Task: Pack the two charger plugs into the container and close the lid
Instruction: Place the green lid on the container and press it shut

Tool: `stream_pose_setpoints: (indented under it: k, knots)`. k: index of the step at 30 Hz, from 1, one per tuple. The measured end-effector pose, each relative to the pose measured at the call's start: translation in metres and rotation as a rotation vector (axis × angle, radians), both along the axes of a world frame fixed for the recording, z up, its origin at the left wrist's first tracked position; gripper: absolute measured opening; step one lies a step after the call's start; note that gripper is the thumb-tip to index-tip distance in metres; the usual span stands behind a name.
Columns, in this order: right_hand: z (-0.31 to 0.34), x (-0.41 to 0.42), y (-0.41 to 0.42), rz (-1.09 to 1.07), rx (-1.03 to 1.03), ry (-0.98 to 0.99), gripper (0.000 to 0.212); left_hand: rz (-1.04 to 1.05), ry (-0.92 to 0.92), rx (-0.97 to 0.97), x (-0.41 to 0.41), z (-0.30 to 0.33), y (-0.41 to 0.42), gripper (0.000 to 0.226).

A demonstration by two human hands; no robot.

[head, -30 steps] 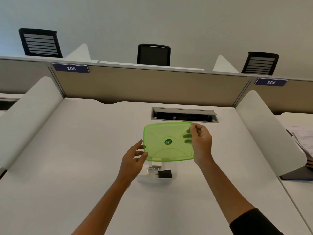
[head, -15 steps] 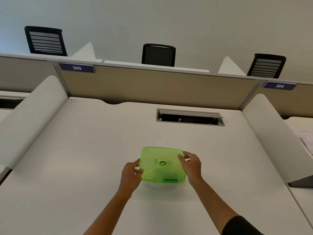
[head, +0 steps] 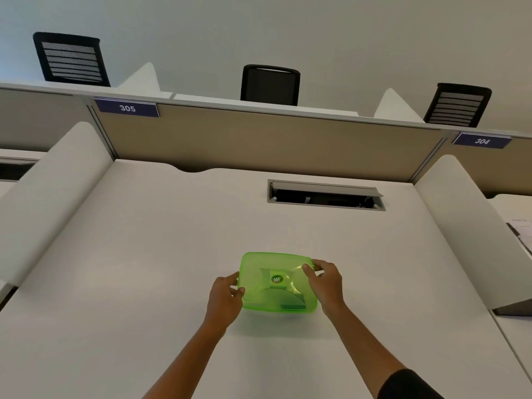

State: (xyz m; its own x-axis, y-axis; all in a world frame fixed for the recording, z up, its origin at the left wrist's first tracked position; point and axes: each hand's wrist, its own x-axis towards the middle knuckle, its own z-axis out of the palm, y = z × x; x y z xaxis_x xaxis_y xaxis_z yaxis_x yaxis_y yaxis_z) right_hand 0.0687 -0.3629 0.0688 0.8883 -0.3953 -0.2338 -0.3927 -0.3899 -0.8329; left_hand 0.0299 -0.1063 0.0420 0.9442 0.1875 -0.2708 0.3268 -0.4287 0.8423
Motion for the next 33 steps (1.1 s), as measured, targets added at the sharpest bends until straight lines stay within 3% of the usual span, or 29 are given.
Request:
stream_pose_setpoints:
  k: [13, 16, 25, 33]
  knots:
    - [-0.003, 0.002, 0.005, -0.072, 0.062, 0.034, 0.033, 0.062, 0.048, -0.221, 0.03, 0.002, -0.005, 0.041]
    - [-0.004, 0.002, 0.006, -0.13, 0.155, 0.026, 0.025, 0.106, 0.05, -0.269, 0.041, 0.003, -0.011, 0.036]
    - [-0.012, 0.01, 0.008, -0.297, 0.342, 0.055, 0.038, 0.312, 0.094, -0.433, 0.061, -0.006, -0.023, 0.027]
    - [-0.011, 0.015, 0.005, -0.373, 0.443, 0.061, 0.025, 0.368, 0.133, -0.504, 0.068, -0.01, -0.021, 0.026]
